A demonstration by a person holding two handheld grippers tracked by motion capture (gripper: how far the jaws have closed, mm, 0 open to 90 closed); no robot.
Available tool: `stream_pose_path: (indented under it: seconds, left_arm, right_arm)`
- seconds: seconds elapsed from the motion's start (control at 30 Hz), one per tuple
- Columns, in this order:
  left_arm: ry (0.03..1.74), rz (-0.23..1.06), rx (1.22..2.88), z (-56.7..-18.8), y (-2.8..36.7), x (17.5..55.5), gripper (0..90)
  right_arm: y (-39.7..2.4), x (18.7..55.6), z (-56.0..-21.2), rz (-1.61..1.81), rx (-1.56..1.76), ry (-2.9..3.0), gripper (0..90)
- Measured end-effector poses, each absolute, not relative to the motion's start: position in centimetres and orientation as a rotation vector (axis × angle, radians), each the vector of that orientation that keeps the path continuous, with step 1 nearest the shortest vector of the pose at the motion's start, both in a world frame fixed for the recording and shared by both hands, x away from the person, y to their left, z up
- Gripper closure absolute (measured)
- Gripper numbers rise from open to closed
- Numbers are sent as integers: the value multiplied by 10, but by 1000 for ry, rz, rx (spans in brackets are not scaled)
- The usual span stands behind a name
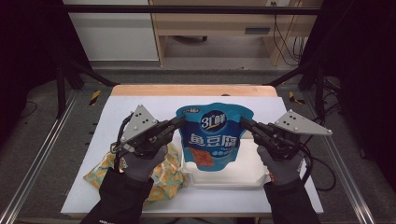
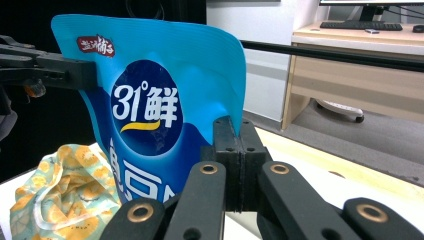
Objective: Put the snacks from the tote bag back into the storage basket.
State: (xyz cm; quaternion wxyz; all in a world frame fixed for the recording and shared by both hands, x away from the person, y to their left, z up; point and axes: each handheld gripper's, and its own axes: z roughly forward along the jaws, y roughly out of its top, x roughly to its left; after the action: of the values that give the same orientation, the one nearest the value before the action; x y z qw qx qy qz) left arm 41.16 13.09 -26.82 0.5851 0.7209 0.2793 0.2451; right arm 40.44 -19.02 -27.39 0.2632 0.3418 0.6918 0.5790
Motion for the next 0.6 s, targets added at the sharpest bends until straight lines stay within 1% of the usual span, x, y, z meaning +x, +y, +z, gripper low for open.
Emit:
stream_pose_path:
  seconds: [0.6]
  left_arm:
    - [674, 536, 1727, -293, 127, 422, 900]
  right_arm:
    - [-194, 410, -301, 1550, 981, 1899, 900]
